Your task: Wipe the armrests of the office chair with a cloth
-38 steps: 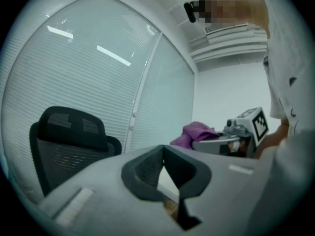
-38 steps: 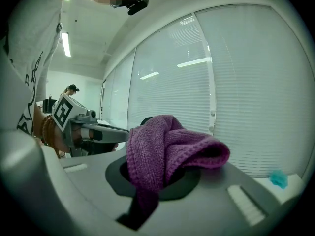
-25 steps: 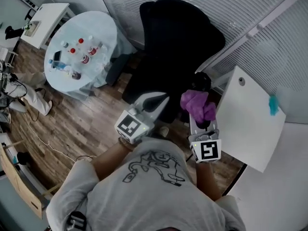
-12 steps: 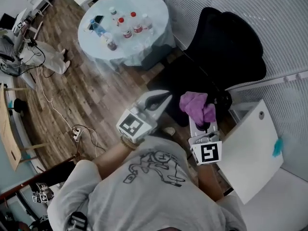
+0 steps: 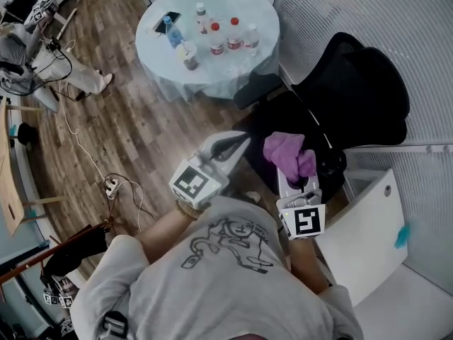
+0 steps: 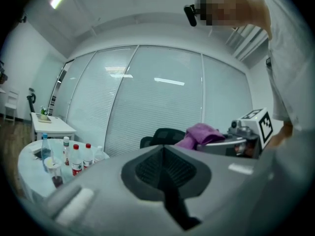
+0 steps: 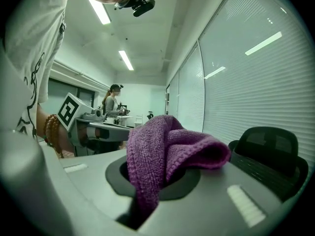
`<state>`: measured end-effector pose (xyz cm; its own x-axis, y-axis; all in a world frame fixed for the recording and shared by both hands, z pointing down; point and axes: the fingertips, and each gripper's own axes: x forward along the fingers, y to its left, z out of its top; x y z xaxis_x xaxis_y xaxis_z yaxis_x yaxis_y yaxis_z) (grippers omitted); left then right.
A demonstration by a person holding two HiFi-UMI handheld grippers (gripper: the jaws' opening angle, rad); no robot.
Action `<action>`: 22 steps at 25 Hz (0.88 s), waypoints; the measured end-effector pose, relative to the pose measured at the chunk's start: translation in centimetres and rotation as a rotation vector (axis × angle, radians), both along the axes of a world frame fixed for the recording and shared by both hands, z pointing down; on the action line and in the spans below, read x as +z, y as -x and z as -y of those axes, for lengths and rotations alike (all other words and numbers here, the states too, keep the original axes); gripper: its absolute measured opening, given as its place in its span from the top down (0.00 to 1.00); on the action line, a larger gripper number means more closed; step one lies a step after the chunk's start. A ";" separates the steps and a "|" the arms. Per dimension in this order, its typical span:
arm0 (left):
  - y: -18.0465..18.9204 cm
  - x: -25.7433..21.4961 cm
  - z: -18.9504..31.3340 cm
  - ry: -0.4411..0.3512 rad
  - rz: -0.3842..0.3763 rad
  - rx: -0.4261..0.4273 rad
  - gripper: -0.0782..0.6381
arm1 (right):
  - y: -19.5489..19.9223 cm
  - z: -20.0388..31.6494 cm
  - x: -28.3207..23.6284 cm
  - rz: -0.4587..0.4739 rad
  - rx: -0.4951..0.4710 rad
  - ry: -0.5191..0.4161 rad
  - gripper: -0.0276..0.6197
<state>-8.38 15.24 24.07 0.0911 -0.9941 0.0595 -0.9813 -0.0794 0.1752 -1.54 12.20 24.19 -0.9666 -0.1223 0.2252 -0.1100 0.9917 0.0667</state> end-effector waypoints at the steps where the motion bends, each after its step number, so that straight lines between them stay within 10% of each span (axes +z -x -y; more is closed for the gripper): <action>1: 0.8 0.1 0.0 -0.001 -0.003 0.004 0.89 | 0.9 0.0 0.0 -0.001 0.003 -0.003 0.90; 22: 15.0 1.3 1.3 0.009 0.006 0.065 0.89 | 15.6 0.3 1.6 -0.019 0.040 0.011 0.90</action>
<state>-23.39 13.98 25.34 0.1553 -0.9854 0.0693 -0.9752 -0.1417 0.1699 -17.14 11.91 25.74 -0.9564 -0.1584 0.2454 -0.1484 0.9872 0.0587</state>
